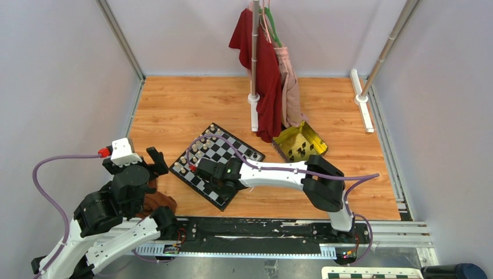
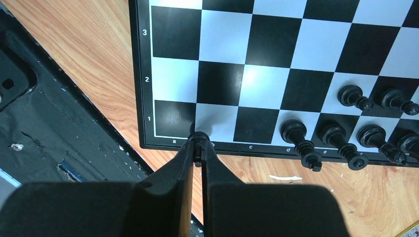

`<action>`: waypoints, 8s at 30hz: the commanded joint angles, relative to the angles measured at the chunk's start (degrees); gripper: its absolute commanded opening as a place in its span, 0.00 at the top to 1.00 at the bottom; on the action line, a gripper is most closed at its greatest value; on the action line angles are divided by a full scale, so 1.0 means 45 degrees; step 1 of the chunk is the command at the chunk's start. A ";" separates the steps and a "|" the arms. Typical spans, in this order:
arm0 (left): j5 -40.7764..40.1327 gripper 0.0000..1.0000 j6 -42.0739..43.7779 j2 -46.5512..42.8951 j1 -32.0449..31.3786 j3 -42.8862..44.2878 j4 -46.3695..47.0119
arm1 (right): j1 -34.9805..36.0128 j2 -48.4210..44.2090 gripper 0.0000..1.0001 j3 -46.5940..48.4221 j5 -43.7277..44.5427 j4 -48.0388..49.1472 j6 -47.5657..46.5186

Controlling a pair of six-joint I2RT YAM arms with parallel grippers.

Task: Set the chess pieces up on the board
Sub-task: Place the chess piece on the chessboard, then pick up the chess piece from the storage box, then place the chess piece on the chessboard.

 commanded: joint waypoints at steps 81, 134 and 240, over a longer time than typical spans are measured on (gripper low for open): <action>0.1478 0.00 0.1421 0.3564 -0.0087 -0.0226 0.3832 | -0.9027 -0.7314 0.45 -0.5388 0.3056 0.0431 0.1533; 0.7059 0.00 0.2980 0.4457 0.4926 -0.1163 0.5364 | -1.2004 -0.4269 0.70 -0.6533 0.1436 0.1912 0.1937; 0.5974 0.00 0.0343 0.2684 0.5177 -0.0441 0.1966 | -0.0791 -0.0161 1.00 0.0258 0.0559 -0.0928 -0.0017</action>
